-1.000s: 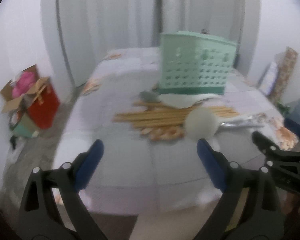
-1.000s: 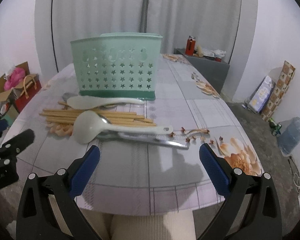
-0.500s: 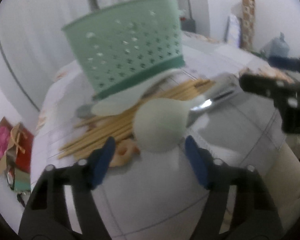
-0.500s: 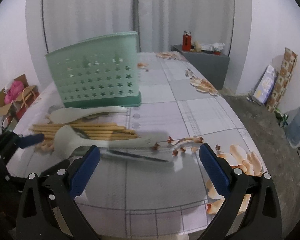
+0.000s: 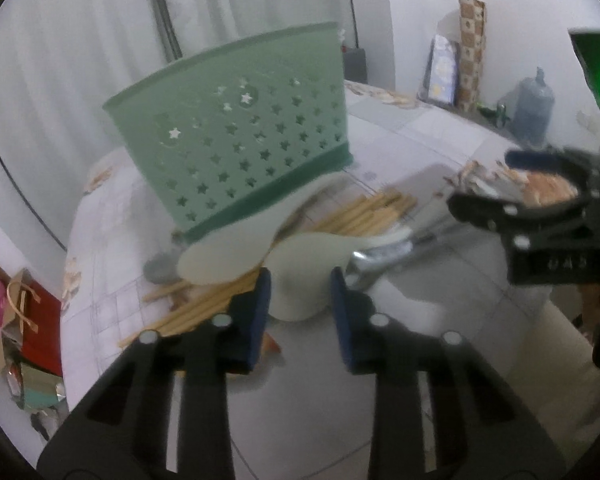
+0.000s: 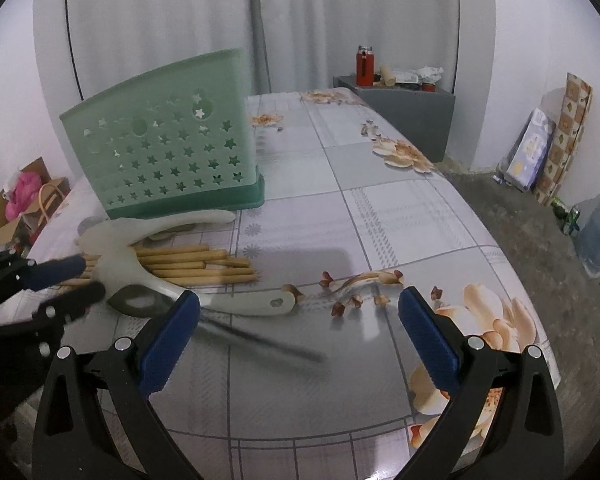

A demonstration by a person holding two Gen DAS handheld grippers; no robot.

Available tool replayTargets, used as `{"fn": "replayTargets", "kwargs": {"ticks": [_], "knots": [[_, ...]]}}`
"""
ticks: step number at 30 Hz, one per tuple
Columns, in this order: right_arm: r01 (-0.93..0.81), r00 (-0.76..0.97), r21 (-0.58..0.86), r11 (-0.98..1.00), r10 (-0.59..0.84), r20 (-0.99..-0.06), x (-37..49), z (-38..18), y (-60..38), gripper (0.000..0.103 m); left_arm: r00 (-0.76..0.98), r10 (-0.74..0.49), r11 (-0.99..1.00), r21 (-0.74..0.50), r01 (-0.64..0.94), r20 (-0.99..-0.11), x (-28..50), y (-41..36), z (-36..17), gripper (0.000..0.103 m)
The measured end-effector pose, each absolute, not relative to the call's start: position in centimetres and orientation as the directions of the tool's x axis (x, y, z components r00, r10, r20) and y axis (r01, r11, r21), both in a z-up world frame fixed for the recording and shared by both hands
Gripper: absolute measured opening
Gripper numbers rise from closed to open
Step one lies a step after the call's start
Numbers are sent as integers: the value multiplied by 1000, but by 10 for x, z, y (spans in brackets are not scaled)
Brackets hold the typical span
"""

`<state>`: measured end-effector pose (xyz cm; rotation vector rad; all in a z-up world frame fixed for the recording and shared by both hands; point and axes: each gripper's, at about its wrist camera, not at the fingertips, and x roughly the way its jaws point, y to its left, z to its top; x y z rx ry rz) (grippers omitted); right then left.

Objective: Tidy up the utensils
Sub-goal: 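Reach the left gripper to the white ladle and close on it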

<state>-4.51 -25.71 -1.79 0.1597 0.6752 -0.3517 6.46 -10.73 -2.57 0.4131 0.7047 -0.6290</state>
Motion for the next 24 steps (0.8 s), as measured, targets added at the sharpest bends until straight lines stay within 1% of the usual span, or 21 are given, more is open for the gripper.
{"fn": "replayTargets", "kwargs": {"ticks": [5,7,9,11,12,13,16,18,20,22,23,24], "knots": [[366,730,34,930,-264,-630,-46,-18,-258,97,581,-439,793,9,609,-685,79,-97,-17,24],[365,730,37,930,-261,-632,-46,-18,-258,97,576,-452,798,-20,603,-680,83,-94,-17,24],[365,731,45,930,-257,-632,-47,-17,-258,97,572,-461,789,-17,615,-678,79,-93,-17,25],[364,732,50,930,-253,-632,-47,-18,-259,97,560,-458,767,12,642,-690,74,-96,-20,37],[363,733,53,930,-250,-632,-47,-18,-259,97,556,-445,756,37,653,-702,71,-99,-22,51],[361,734,56,931,-246,-633,-46,-18,-259,97,558,-428,748,67,660,-711,68,-103,-26,55],[356,735,65,932,-237,-636,-45,-19,-258,97,584,-349,719,190,669,-733,63,-119,-40,56],[353,737,69,933,-232,-635,-46,-18,-257,97,606,-315,709,244,662,-730,62,-127,-46,54],[352,741,66,934,-235,-629,-47,-17,-256,97,626,-312,698,274,661,-715,59,-129,-46,45],[354,744,62,933,-241,-623,-48,-16,-257,97,644,-298,680,317,662,-705,55,-132,-46,34],[358,744,65,931,-242,-623,-48,-16,-258,97,659,-289,665,349,660,-695,52,-133,-45,33],[360,743,71,930,-241,-624,-48,-16,-259,97,671,-282,651,376,659,-686,49,-134,-45,29]]}}
